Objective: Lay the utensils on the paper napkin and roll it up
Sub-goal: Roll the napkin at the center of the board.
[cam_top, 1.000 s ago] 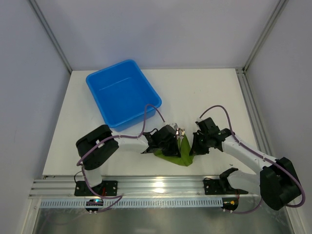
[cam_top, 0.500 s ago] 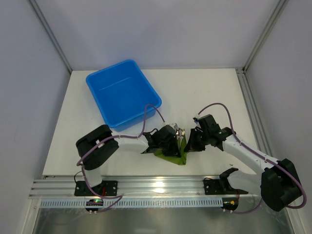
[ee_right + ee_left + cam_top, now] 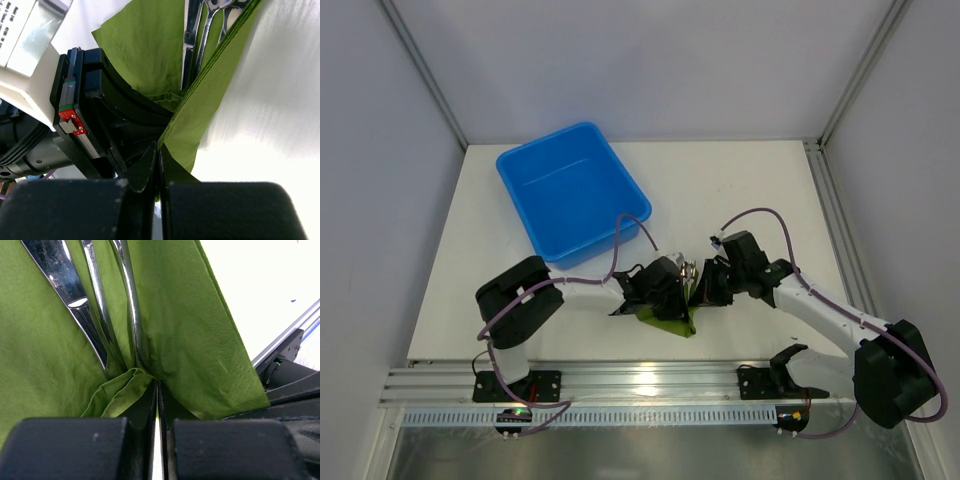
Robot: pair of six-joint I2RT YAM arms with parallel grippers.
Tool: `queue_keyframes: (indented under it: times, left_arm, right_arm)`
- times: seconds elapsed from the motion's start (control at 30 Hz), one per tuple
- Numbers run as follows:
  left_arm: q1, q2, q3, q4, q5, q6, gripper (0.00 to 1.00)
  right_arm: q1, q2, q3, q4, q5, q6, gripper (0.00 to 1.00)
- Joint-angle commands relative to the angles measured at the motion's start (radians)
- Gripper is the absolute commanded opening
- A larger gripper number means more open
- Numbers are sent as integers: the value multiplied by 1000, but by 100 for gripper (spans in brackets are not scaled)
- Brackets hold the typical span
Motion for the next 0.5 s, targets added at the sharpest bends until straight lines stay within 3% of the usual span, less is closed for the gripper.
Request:
queue_keyframes:
  times: [0.0,0.47]
  left_arm:
    - [3,-25,-13,7,-27,5,1]
    - [3,-106,-2,-63,-87,40,3]
  right_arm:
    - [14,12,47,61,-27,22,4]
    - [23,32,54,68,-15,16,4]
